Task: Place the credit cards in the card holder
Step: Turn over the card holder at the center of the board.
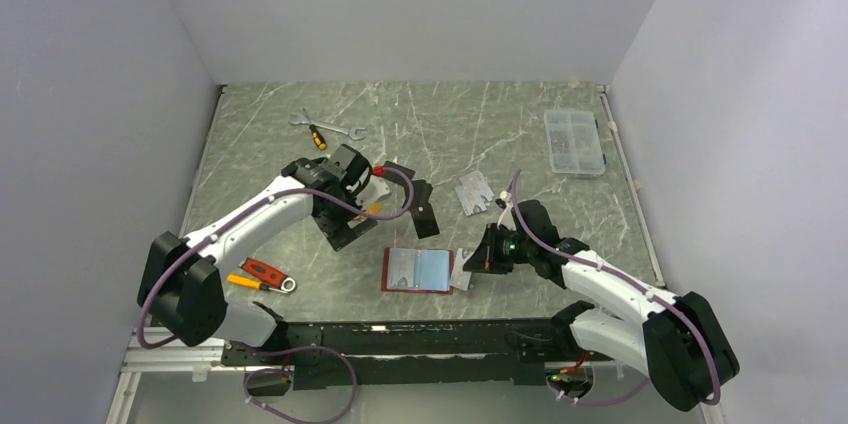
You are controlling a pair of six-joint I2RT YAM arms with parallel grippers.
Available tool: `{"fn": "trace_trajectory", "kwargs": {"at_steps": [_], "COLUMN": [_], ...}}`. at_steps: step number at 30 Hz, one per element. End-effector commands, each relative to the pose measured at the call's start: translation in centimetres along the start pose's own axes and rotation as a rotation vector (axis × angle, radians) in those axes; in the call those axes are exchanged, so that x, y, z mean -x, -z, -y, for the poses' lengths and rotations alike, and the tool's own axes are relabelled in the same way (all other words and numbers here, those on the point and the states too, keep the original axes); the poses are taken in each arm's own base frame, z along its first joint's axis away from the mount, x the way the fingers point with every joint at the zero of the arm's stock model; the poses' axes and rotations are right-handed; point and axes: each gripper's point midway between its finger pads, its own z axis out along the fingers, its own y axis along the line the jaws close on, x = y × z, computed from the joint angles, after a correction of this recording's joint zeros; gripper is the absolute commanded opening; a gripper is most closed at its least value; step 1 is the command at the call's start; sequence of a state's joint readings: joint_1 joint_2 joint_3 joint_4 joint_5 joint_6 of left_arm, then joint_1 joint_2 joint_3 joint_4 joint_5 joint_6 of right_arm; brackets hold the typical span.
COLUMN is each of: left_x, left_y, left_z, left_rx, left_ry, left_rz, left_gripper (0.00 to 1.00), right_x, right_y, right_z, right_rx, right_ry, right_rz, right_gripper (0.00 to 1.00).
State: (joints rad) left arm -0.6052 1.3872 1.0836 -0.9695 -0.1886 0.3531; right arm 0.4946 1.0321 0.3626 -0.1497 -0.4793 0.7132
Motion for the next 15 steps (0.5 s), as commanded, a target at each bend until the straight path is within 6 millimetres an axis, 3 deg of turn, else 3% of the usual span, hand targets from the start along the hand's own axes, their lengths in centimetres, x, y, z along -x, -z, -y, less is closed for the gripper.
{"fn": "trace_trajectory", "kwargs": {"at_steps": [1, 9, 15], "left_x": [2.4, 6.7, 8.3], "left_y": [0.0, 0.6, -0.4], "left_z": [3.8, 8.9, 9.8], "left_rx": [-0.274, -0.615, -0.691], "left_ry": [0.048, 0.117, 0.195], "left_rz": [0.072, 0.234, 0.366], "left_gripper": [0.99, 1.0, 0.96], "right_x": [0.7, 1.3, 1.2], "right_y": [-0.1, -0.6, -0.8], "right_z": [-0.4, -0.7, -0.5], "right_rx": [0.022, 0.039, 0.038], "right_ry": [0.043, 0.042, 0.033], "right_rz": [0.039, 0.057, 0.06], "right_gripper": [0.0, 0.0, 0.0]}}
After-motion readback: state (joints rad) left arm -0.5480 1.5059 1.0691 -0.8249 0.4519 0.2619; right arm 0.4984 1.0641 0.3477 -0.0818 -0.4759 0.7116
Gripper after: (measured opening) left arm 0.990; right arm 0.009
